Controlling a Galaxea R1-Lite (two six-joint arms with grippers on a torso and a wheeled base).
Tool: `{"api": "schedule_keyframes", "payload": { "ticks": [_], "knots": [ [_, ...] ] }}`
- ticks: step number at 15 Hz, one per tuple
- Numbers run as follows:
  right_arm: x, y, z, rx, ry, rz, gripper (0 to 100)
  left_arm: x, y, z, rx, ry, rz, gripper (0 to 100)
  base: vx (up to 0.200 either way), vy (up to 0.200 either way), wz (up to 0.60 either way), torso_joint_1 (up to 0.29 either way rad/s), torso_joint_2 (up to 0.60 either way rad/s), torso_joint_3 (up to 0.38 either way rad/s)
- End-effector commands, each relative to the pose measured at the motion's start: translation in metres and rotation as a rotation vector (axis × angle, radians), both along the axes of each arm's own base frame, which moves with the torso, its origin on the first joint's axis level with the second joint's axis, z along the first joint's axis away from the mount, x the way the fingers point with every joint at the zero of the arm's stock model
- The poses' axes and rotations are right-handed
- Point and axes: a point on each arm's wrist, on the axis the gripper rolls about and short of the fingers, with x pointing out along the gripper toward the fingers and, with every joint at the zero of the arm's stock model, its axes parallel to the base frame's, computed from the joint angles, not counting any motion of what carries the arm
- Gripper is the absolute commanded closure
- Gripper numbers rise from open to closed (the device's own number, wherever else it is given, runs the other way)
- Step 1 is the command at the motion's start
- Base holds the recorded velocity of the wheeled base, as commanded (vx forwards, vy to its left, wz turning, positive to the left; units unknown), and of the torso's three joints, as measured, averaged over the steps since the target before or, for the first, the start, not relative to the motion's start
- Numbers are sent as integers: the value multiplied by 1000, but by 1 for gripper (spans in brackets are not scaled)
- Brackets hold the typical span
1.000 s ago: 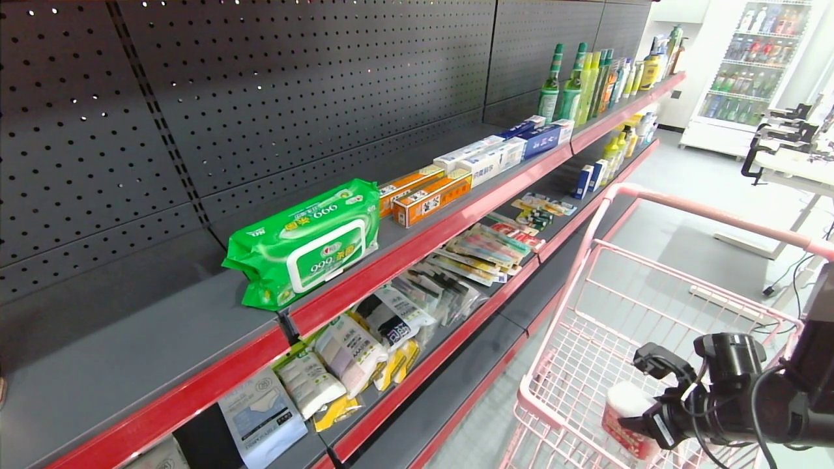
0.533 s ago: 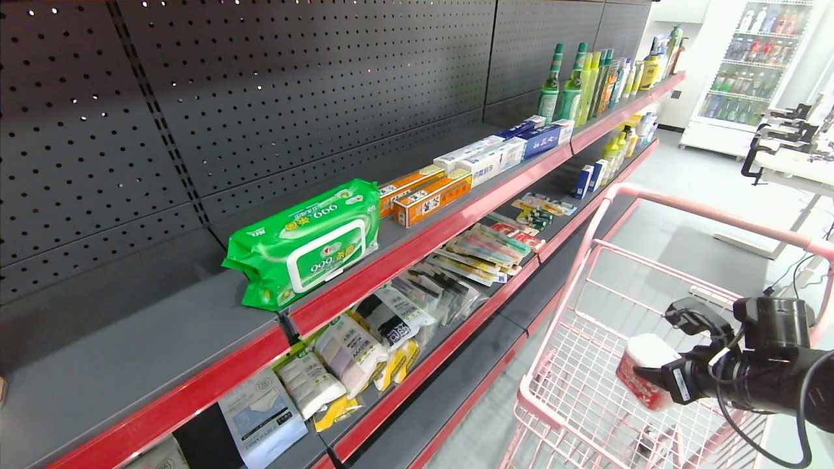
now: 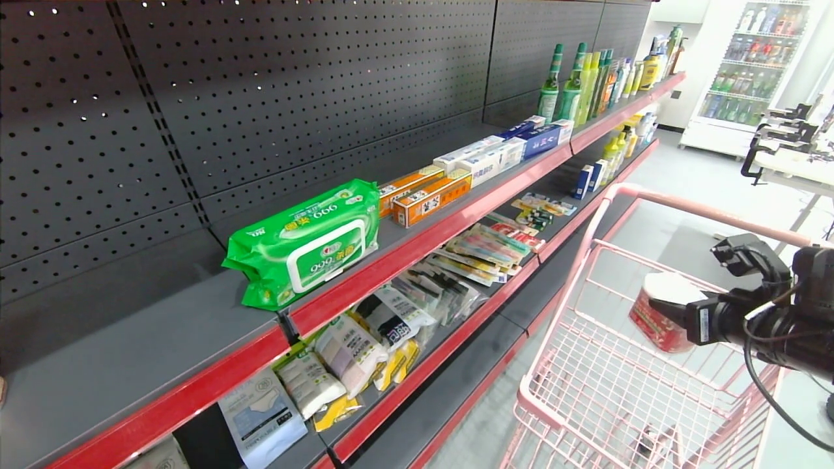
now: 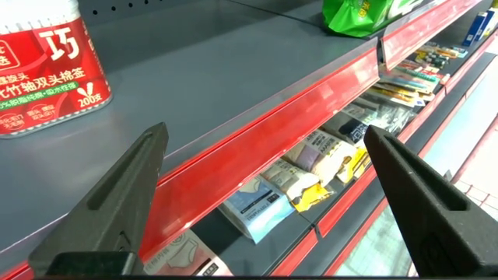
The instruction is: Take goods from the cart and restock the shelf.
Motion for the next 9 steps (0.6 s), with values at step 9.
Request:
{"api": "schedule_keyframes", "payload": {
  "ticks": [9],
  "knots": [
    [-3,14,11,-39,-35,-123,100,0,0,0,-3,1,1,0,0,0,0,0,0,0]
  ]
}}
